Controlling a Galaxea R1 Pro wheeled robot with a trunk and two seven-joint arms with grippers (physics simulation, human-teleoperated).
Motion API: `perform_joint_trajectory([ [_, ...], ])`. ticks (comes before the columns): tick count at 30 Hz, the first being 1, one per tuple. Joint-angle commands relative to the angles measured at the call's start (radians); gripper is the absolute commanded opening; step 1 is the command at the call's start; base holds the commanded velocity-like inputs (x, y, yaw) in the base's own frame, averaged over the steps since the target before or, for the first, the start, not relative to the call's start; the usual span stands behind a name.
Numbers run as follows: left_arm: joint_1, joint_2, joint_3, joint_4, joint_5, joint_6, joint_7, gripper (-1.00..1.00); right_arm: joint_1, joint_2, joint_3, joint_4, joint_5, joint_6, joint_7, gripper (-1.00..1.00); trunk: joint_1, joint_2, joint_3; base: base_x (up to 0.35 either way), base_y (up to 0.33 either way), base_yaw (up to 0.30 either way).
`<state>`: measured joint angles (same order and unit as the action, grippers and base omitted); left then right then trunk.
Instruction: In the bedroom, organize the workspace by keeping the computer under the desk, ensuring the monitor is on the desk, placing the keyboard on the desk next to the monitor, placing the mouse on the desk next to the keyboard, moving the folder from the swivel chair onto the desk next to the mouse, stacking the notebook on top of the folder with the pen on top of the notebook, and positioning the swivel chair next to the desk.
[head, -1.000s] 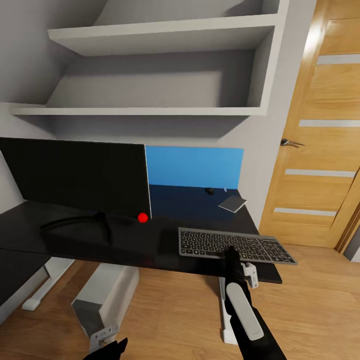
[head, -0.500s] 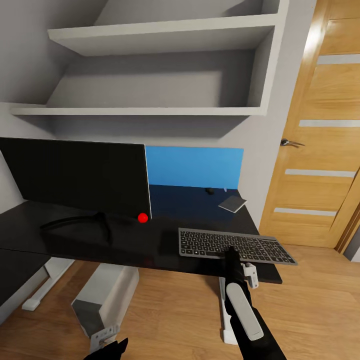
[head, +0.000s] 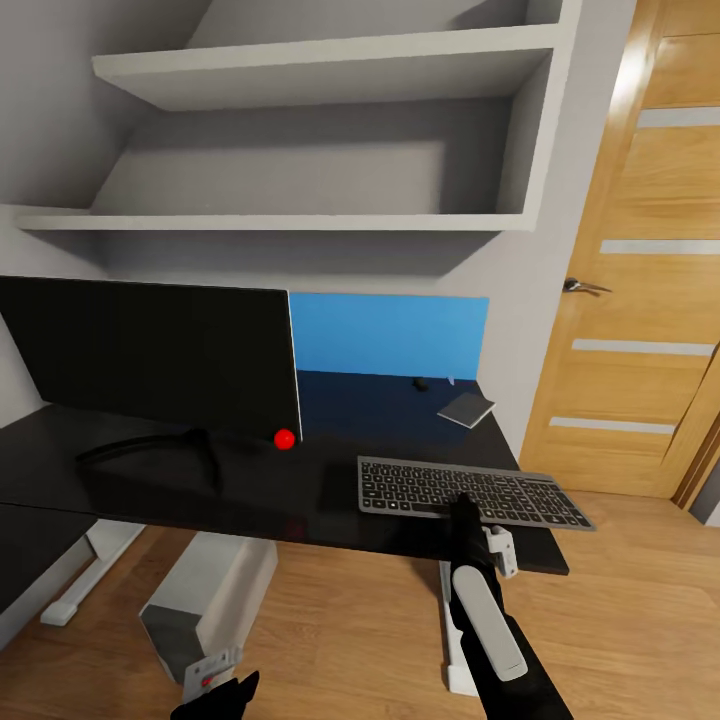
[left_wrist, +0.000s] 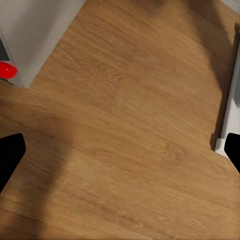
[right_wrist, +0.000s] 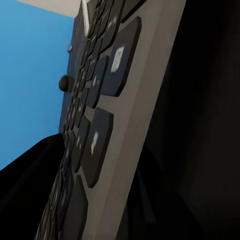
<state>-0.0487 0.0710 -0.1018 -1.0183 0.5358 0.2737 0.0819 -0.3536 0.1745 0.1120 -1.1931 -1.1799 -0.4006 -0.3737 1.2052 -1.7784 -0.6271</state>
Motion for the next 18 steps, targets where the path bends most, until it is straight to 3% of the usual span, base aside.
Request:
perform_joint_trajectory([
  [1,0.0,0.001,-0.004,-0.002,0.01,0.003,0.009,1.0,-0.001,0.0,0.001,-0.001,-0.006,-0.006,-0.002,-1.0,0.0,-0.001,-0.001,0.0,0.0,0.0],
  [15,0.0,0.002,-0.004,-0.002,0.01,0.002,0.009,1.0,-0.001,0.0,0.002,-0.002,-0.005,-0.006,-0.002,-1.0,0.0,-0.001,-0.001,0.0,0.0,0.0],
  [16,0.0,0.002,-0.004,-0.002,0.01,0.002,0.009,1.0,-0.001,0.0,0.002,-0.002,-0.005,-0.006,-0.002,1.0,0.0,-0.001,-0.001,0.0,0.0,0.0],
  [18,0.0,0.002,-0.004,-0.002,0.01,0.002,0.009,1.0,-0.001,0.0,0.001,-0.002,-0.005,-0.006,-0.002,1.0,0.0,-0.001,-0.001,0.0,0.0,0.0],
])
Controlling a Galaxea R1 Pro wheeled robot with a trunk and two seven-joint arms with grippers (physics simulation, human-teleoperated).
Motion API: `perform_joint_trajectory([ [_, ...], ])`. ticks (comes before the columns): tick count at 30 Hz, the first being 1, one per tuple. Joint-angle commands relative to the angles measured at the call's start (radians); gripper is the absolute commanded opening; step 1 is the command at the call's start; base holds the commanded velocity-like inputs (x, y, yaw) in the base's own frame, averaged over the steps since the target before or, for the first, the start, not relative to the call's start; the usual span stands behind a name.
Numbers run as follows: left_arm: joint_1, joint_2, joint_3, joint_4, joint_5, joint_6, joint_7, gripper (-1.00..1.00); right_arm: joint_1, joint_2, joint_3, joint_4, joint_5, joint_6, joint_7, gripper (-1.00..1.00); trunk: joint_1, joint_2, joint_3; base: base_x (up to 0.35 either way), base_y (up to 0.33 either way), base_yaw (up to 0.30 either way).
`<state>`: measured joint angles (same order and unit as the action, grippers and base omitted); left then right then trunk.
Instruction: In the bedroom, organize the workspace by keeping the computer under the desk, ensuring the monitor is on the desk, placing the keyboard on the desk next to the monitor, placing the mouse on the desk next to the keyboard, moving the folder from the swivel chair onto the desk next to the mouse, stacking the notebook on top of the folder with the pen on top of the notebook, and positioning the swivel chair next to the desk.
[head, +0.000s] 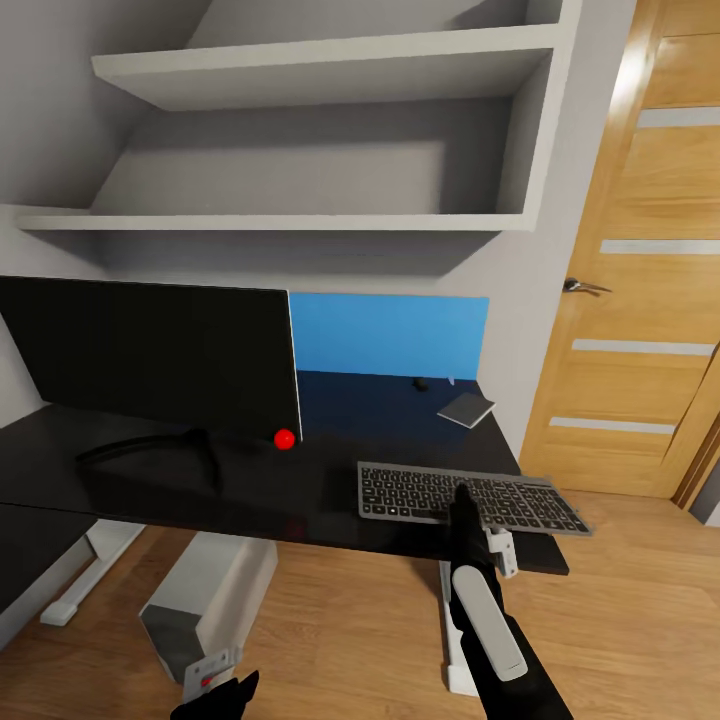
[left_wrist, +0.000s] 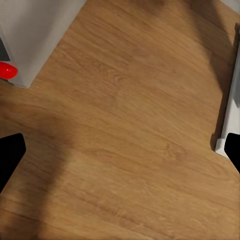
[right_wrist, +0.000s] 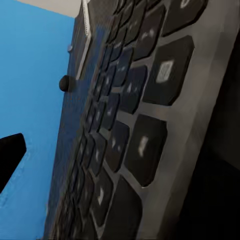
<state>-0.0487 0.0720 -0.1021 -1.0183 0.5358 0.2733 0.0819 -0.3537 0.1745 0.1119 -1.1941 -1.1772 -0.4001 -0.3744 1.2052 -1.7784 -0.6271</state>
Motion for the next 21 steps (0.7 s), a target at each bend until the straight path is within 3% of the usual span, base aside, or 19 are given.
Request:
perform_joint_trajectory([
  [1,0.0,0.001,-0.004,-0.002,0.01,0.003,0.009,1.0,-0.001,0.0,0.001,-0.001,-0.007,-0.007,-0.001,1.0,0.0,-0.001,-0.001,0.0,0.0,0.0],
  [13,0.0,0.002,-0.004,-0.002,0.009,0.003,0.009,1.0,-0.001,0.0,0.003,-0.001,-0.007,-0.008,-0.001,1.0,0.0,-0.001,-0.001,-0.004,0.0,0.0],
  [21,0.0,0.002,-0.004,-0.002,0.009,0.003,0.009,1.0,-0.001,0.0,0.003,-0.001,-0.007,-0.008,-0.001,1.0,0.0,-0.001,-0.001,-0.197,0.0,0.0],
])
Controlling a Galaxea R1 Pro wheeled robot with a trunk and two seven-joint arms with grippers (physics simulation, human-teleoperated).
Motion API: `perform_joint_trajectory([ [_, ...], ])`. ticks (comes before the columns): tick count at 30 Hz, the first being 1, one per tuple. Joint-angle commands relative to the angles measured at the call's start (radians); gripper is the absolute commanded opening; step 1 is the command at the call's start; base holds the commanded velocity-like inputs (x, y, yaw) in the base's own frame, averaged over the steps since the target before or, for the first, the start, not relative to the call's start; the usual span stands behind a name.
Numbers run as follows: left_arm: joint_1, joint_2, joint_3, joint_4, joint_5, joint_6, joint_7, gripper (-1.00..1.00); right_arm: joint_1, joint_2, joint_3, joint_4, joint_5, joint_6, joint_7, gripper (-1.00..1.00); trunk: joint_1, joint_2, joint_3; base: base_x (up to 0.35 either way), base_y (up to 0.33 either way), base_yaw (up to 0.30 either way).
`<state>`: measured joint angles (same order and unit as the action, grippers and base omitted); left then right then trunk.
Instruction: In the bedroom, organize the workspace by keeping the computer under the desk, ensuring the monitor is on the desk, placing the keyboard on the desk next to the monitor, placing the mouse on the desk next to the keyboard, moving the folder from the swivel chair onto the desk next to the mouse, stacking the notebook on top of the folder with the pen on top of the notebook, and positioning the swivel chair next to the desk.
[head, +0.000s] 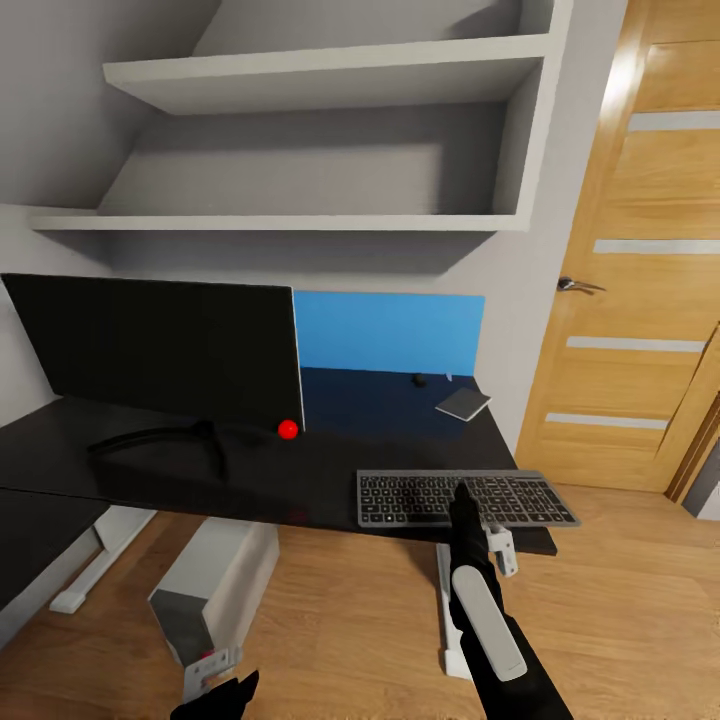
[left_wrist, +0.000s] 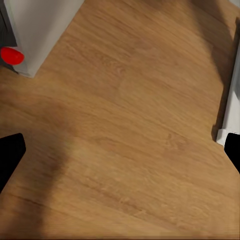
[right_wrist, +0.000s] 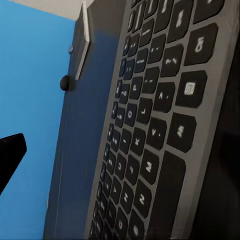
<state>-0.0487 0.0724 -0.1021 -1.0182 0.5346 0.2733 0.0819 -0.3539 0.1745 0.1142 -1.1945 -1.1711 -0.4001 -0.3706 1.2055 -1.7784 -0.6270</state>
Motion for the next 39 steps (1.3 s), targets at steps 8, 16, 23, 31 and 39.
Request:
perform_joint_trajectory([
  [8,0.0,0.001,-0.004,-0.002,0.01,0.003,0.009,1.0,0.0,0.0,0.0,-0.001,-0.013,-0.008,-0.004,1.0,0.0,-0.001,-0.001,-0.041,0.0,0.0],
  [16,0.0,0.001,-0.004,-0.002,0.011,0.003,0.009,1.0,0.001,0.0,-0.002,-0.03,-0.012,-0.08,0.002,1.0,0.0,-0.001,-0.001,-0.155,-0.082,0.0],
  [23,0.0,0.001,-0.004,-0.002,0.01,0.003,0.009,1.0,0.005,-0.017,-0.001,-0.097,-0.012,-0.19,0.002,1.0,0.0,-0.001,-0.001,-0.019,-0.049,0.0],
  [31,0.0,0.001,-0.004,-0.002,0.011,0.003,0.009,1.0,0.008,-0.028,-0.002,-0.156,-0.01,-0.227,0.002,1.0,0.0,-0.001,-0.001,-0.002,-0.005,0.0],
  [39,0.0,0.001,-0.004,-0.002,0.01,0.003,0.009,1.0,0.011,-0.102,0.0,-0.177,-0.014,-0.199,-0.007,1.0,0.0,-0.001,-0.001,0.0,0.0,0.0],
])
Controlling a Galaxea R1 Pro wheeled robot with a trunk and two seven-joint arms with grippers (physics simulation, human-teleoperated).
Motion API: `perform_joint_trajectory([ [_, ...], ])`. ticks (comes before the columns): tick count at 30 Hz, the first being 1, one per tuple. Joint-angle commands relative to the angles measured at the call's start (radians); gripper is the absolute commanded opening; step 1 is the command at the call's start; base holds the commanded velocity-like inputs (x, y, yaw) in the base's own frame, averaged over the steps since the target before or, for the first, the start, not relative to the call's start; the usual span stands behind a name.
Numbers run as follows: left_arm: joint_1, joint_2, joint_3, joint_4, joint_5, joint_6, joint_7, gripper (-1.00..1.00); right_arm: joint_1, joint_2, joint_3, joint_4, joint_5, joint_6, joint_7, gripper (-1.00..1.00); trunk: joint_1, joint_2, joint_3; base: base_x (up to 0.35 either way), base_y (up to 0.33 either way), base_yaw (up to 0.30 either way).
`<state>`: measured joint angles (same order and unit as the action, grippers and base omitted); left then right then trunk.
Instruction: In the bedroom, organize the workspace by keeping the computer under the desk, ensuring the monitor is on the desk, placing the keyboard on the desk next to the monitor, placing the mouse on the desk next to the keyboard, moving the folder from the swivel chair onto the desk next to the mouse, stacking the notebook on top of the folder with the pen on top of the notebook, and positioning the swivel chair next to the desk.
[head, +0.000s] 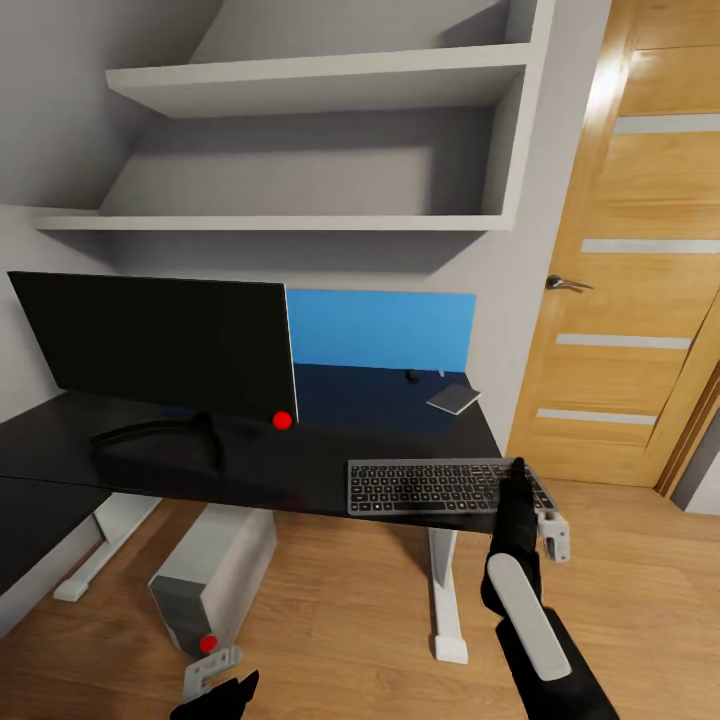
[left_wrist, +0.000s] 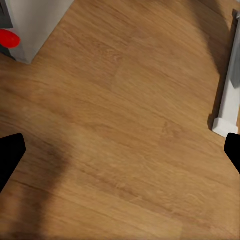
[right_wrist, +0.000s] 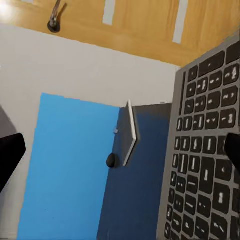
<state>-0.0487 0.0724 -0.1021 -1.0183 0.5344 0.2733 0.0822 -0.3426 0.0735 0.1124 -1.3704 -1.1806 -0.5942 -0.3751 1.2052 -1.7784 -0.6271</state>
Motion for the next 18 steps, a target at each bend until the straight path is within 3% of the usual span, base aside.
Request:
perform_joint_trajectory([
  [1,0.0,0.001,-0.004,-0.002,0.01,0.003,0.009,1.0,0.003,-0.033,0.005,-0.005,-0.006,0.027,-0.002,1.0,0.0,-0.001,-0.001,0.0,0.0,0.0],
  [2,0.0,0.001,-0.004,-0.002,0.01,0.003,0.009,1.0,0.008,-0.071,0.011,-0.018,-0.008,0.114,0.001,1.0,0.0,-0.001,-0.001,0.0,0.0,0.0],
  [6,0.0,0.001,-0.004,-0.001,0.011,0.003,0.01,1.0,0.015,-0.128,0.019,-0.075,-0.009,0.341,0.005,1.0,0.0,-0.001,-0.001,0.0,0.0,0.0],
  [15,0.0,0.0,-0.005,0.008,0.012,0.002,0.009,1.0,0.018,-0.178,-0.028,-0.148,-0.01,0.629,-0.02,1.0,0.0,-0.001,-0.001,0.0,0.0,0.0],
  [16,0.0,0.0,-0.005,0.009,0.012,0.001,0.01,1.0,0.017,-0.182,-0.042,-0.153,-0.009,0.708,-0.032,1.0,0.0,-0.001,-0.001,0.0,0.0,0.0],
  [18,0.0,0.0,-0.005,0.01,0.012,-0.001,0.01,1.0,0.016,-0.186,-0.059,-0.157,-0.008,0.789,-0.045,1.0,0.0,-0.001,-0.001,0.0,0.0,0.0],
])
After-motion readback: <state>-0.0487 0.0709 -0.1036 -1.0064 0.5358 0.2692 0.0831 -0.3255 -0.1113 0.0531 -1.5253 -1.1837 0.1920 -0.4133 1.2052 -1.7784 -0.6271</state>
